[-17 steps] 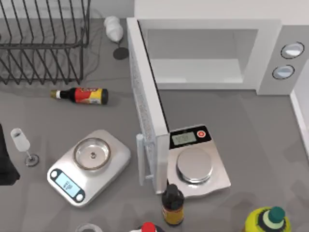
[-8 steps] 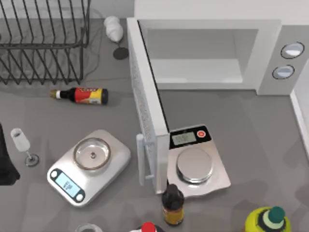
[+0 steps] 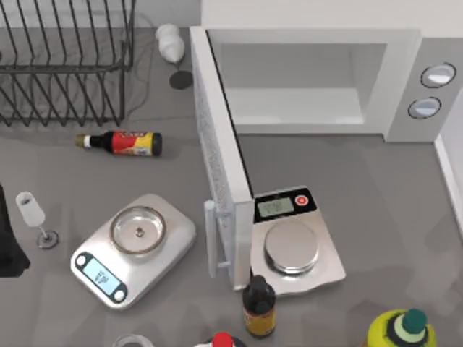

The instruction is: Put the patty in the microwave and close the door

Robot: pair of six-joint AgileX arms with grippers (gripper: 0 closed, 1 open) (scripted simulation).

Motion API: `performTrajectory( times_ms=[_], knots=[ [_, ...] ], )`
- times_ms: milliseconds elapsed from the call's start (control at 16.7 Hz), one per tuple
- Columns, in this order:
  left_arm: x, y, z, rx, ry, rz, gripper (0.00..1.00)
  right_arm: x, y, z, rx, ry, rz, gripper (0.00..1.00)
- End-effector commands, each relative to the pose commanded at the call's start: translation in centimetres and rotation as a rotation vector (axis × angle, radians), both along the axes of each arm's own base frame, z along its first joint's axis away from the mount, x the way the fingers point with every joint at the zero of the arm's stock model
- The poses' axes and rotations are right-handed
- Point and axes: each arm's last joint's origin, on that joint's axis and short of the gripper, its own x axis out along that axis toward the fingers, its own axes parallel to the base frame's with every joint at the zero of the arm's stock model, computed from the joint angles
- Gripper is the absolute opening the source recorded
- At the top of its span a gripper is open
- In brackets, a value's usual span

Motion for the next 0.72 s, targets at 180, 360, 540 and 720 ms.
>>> performTrajectory(
  times_ms=[180,360,540,720],
  knots=[
    [0.0,0.0,0.0,0.000,0.000,0.000,1.00,0.1,0.0,-2.3,0.000,0.000,0.000,1.00],
    [0.0,0.0,0.0,0.000,0.000,0.000,1.00,0.0,0.0,-4.6,0.000,0.000,0.000,1.00],
    [0.0,0.0,0.0,0.000,0.000,0.000,1.00,-0.2,0.0,-6.0,0.000,0.000,0.000,1.00],
    [0.0,0.0,0.0,0.000,0.000,0.000,1.00,-0.3,0.0,-6.1,0.000,0.000,0.000,1.00]
  ],
)
